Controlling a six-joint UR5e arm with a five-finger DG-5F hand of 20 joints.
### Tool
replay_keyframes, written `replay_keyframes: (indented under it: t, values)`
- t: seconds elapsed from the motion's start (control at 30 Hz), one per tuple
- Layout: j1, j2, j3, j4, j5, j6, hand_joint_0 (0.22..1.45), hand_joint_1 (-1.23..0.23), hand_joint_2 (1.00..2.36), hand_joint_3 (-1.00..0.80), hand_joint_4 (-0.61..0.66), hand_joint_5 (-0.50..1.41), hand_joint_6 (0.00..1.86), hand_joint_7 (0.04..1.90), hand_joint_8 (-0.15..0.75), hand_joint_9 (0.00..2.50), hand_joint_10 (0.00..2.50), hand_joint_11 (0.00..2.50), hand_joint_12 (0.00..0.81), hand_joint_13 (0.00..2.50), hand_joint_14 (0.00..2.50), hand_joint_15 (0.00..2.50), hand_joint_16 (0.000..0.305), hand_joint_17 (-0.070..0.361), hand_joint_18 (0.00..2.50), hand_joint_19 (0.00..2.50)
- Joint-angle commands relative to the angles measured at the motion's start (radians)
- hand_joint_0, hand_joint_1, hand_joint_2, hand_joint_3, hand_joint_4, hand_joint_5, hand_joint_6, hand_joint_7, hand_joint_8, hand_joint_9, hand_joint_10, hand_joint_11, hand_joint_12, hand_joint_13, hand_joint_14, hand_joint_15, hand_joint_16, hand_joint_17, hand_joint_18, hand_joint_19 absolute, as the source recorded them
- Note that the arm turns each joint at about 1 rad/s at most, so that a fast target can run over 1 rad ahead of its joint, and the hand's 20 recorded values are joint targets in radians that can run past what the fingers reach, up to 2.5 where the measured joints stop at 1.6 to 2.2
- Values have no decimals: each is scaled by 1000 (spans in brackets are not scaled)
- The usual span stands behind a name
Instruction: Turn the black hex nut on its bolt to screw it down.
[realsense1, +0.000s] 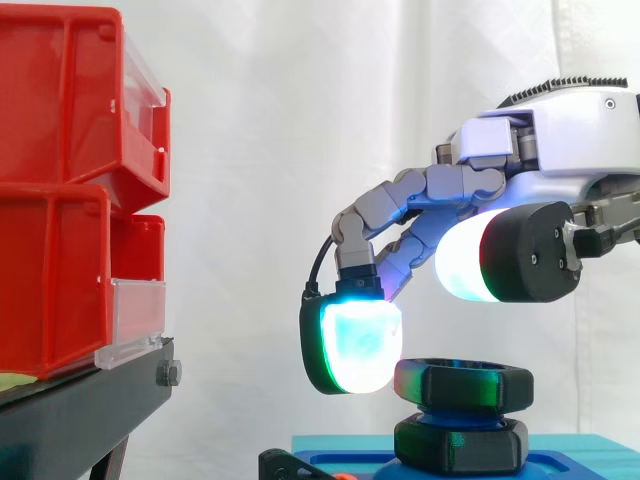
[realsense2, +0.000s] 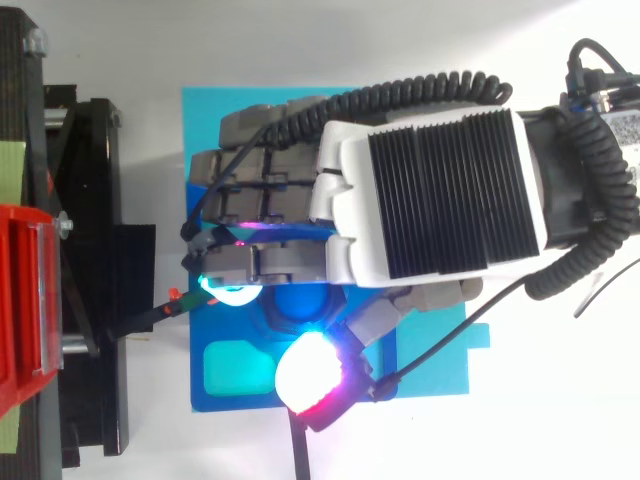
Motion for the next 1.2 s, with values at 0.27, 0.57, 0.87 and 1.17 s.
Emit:
replay_keyframes:
  t: [0.27, 0.57, 0.87, 1.17]
  values:
    - [-32, 1, 1, 1, -50, 3, 479, -246, 1000, -500, 256, -47, 592, 1198, 320, 704, 4, 182, 348, 653, 3, 113, 47, 106, 604, 242]
    - [-17, -1, 27, 18, -41, 1, 491, -258, 1000, -500, 261, -43, 546, 1257, 315, 705, 3, 174, 342, 658, 3, 116, 46, 104, 598, 251]
    - [29, -4, 25, 48, 17, 0, 497, -269, 1000, -500, 267, -43, 515, 1287, 313, 705, 4, 181, 341, 658, 3, 120, 45, 102, 597, 242]
    - [60, -13, 25, 21, 32, 0, 503, -287, 1000, -500, 267, -43, 509, 1302, 311, 712, 4, 178, 336, 656, 3, 118, 45, 100, 594, 256]
